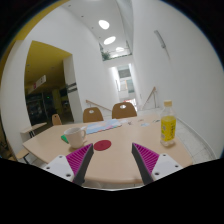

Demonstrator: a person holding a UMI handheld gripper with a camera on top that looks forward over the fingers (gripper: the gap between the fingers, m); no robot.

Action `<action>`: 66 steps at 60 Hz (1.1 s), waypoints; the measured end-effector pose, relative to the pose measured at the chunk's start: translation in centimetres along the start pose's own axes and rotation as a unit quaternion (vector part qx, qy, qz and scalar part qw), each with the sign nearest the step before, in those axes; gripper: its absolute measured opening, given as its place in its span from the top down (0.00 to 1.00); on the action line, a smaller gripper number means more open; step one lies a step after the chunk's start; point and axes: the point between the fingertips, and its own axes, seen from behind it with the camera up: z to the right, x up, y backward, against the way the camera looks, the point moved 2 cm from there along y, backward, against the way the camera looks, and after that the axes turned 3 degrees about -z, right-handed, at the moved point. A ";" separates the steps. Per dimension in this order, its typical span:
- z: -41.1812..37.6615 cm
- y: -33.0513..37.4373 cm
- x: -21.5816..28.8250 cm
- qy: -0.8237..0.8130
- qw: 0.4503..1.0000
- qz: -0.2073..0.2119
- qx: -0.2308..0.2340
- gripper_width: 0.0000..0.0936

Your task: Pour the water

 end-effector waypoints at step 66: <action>22.3 -13.2 4.3 0.055 0.986 -0.002 -0.156 0.60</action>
